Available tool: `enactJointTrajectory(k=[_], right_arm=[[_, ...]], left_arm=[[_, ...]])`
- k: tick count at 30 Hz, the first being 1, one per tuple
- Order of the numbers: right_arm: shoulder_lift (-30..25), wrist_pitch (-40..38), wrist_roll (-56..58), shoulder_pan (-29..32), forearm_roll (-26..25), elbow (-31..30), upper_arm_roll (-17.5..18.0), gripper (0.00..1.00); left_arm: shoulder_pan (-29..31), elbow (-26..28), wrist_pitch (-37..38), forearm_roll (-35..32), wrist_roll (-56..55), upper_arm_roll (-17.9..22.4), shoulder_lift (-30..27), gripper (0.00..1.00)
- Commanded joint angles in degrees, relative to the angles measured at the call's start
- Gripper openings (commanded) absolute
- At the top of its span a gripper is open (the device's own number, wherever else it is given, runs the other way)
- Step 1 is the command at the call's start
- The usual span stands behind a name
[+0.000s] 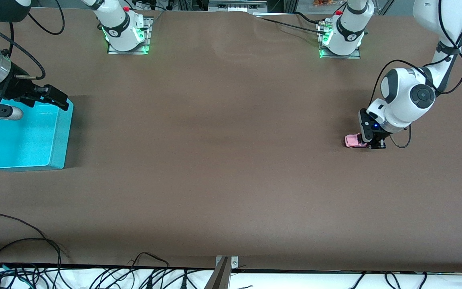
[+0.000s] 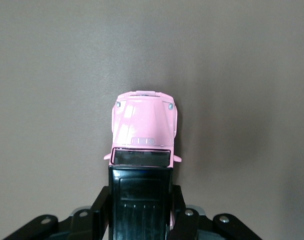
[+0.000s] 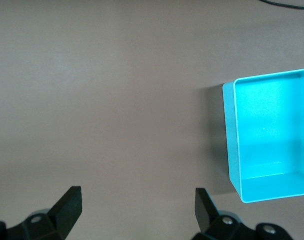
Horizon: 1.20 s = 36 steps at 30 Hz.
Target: Wind and store pink jeep toy
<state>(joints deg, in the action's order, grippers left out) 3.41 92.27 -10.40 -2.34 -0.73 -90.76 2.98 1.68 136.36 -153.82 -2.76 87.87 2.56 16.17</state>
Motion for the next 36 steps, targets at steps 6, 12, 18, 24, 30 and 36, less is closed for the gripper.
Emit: enactJointTrajectory(k=[6, 12, 18, 24, 30, 36], right_arm=[[0.5, -0.7, 0.5, 0.5, 0.1, 1.3, 0.2, 1.0], [0.5, -0.3, 0.4, 0.5, 0.1, 1.3, 0.2, 1.0], [0.9, -0.2, 0.4, 0.5, 0.1, 1.3, 0.2, 1.0], [1.0, -0.2, 0.4, 0.5, 0.2, 1.3, 0.2, 1.0], [1.0, -0.2, 0.4, 0.6, 0.1, 1.4, 0.1, 1.0], [1.0, -0.2, 0.4, 0.6, 0.1, 1.4, 0.2, 1.0]], left_arm=[[-0.4, 0.1, -0.6, 2.1, -0.9, 0.1, 2.3, 0.0], [-0.3, 0.1, -3.3, 2.2, 2.0, 0.1, 3.8, 0.0], [-0.3, 0.1, -4.3, 2.7, 3.1, 0.2, 4.4, 0.0], [-0.1, 0.1, -4.3, 2.9, 3.1, 0.4, 4.6, 0.0], [0.1, 0.1, -4.3, 2.6, 3.1, 1.7, 4.8, 0.0], [0.1, 0.1, -4.3, 2.2, 5.7, 3.6, 5.3, 0.0]])
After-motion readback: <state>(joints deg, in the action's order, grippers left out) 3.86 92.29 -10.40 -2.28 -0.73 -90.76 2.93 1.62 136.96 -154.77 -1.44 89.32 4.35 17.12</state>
